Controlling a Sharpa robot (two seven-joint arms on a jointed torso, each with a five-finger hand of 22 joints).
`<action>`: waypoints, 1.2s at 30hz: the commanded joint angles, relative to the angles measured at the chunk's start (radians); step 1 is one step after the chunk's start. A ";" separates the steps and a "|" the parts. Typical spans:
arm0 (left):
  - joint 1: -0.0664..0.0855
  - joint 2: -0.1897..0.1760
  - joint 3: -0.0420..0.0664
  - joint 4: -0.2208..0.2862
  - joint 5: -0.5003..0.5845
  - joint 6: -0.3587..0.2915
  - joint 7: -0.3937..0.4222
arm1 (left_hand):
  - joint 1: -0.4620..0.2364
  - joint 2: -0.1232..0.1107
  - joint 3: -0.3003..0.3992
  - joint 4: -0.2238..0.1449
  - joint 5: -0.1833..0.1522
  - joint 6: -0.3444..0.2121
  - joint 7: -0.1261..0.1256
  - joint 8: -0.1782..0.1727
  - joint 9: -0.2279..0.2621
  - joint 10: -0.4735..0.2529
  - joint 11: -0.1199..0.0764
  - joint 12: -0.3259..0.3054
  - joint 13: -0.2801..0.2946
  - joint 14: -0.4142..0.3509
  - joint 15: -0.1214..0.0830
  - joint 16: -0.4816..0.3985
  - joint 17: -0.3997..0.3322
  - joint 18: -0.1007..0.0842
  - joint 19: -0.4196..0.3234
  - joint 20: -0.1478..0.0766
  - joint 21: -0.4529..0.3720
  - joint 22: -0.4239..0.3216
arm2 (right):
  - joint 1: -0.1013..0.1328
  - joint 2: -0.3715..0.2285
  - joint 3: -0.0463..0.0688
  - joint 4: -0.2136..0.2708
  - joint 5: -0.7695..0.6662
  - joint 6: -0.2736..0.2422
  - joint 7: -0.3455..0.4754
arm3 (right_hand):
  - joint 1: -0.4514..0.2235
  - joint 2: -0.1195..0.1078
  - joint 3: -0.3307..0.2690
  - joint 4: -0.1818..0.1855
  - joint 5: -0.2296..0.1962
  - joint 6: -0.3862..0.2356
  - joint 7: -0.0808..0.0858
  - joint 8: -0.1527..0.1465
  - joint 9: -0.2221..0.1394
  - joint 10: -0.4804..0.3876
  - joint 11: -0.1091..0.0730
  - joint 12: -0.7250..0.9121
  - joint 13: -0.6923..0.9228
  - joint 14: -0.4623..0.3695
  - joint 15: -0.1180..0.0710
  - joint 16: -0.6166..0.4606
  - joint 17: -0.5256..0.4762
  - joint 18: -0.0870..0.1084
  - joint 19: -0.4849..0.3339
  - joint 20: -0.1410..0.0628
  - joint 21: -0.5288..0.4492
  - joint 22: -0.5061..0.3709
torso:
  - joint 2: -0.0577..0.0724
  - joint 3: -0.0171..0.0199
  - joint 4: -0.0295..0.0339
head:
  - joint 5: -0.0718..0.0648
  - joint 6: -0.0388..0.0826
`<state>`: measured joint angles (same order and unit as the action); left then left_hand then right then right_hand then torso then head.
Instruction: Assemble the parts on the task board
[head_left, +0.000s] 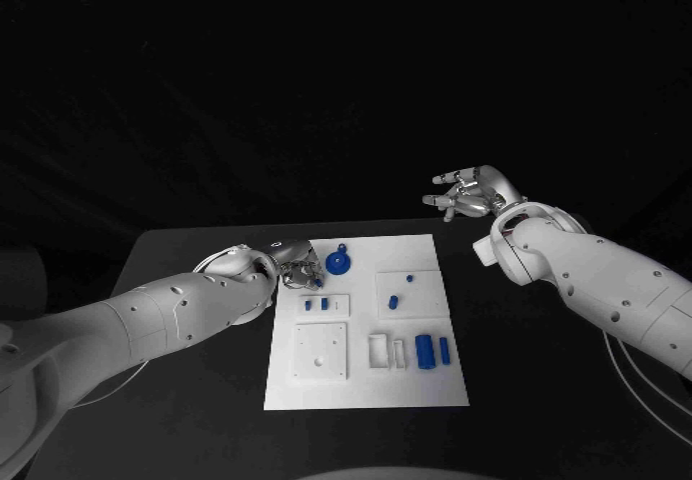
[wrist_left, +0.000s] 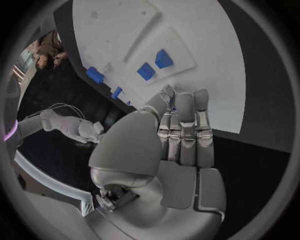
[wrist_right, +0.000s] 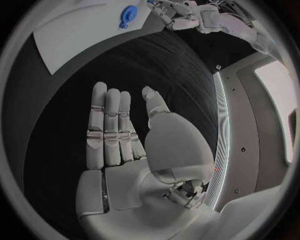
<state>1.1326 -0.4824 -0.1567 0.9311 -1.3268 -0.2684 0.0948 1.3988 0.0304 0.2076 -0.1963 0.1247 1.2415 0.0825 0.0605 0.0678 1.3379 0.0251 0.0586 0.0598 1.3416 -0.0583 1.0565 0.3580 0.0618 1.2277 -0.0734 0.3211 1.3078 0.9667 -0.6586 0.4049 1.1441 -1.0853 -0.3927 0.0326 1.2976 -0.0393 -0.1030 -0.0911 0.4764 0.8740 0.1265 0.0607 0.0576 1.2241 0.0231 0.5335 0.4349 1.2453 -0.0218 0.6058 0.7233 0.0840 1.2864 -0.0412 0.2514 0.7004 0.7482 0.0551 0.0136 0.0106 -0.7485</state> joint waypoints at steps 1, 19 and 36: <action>-0.001 0.002 -0.002 0.000 -0.009 0.028 -0.007 | 0.001 0.008 -0.001 -0.004 0.004 0.006 0.002 0.003 0.001 0.003 -0.002 0.000 0.001 0.006 0.000 0.000 0.001 0.012 0.000 -0.004 0.007 0.020 | 0.000 0.000 0.001 0.001 0.002 0.007 0.008 | -0.004 0.007 0.000 -0.006 0.003 0.003 0.004 -0.003 0.001 -0.004 -0.001 -0.005 -0.001 -0.003 -0.001 -0.002 -0.001 -0.013 0.006 -0.001 -0.003 0.000 | 0.000 -0.0005 -0.0002 | -0.001 0.000; -0.001 0.007 -0.003 0.000 -0.011 0.034 -0.010 | 0.000 0.009 0.000 -0.008 0.004 0.006 0.003 0.003 0.001 0.003 -0.002 0.000 0.001 0.006 0.000 0.000 0.001 0.013 -0.001 -0.004 0.009 0.021 | 0.000 0.000 0.001 0.001 0.002 0.007 0.008 | -0.004 0.007 0.000 -0.006 0.003 0.003 0.004 -0.003 0.001 -0.004 -0.001 -0.005 -0.001 -0.003 -0.001 -0.002 -0.001 -0.013 0.006 -0.001 -0.003 0.000 | 0.000 -0.0003 -0.0003 | -0.002 -0.002; -0.001 0.023 -0.010 -0.020 -0.035 0.105 -0.052 | 0.001 0.010 -0.001 -0.009 0.003 0.004 0.003 0.003 0.001 0.000 -0.001 0.000 0.001 0.002 0.002 -0.003 0.000 0.013 -0.005 -0.002 0.010 0.021 | 0.000 -0.002 0.001 0.001 0.002 0.007 0.008 | -0.004 0.007 0.000 -0.006 0.003 0.003 0.004 -0.003 0.001 -0.004 -0.001 -0.005 -0.001 -0.003 -0.001 -0.002 -0.001 -0.013 0.006 -0.001 -0.003 0.000 | 0.000 -0.0003 -0.0006 | -0.004 -0.005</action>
<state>1.1374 -0.4628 -0.1611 0.9139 -1.3400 -0.2249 0.0701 1.3975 0.0309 0.2090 -0.2005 0.1227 1.2404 0.0858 0.0610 0.0670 1.3380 0.0250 0.0588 0.0603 1.3416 -0.0583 1.0564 0.3576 0.0618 1.2277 -0.0734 0.3249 1.3078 0.9667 -0.6601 0.4049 1.1442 -1.0852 -0.3927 0.0327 1.2976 -0.0393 -0.1030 -0.0910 0.4764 0.8740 0.1265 0.0607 0.0576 1.2241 0.0232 0.5336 0.4351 1.2453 -0.0217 0.6058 0.7234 0.0840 1.2864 -0.0412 0.2514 0.7004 0.7481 0.0552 0.0126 0.0081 -0.7519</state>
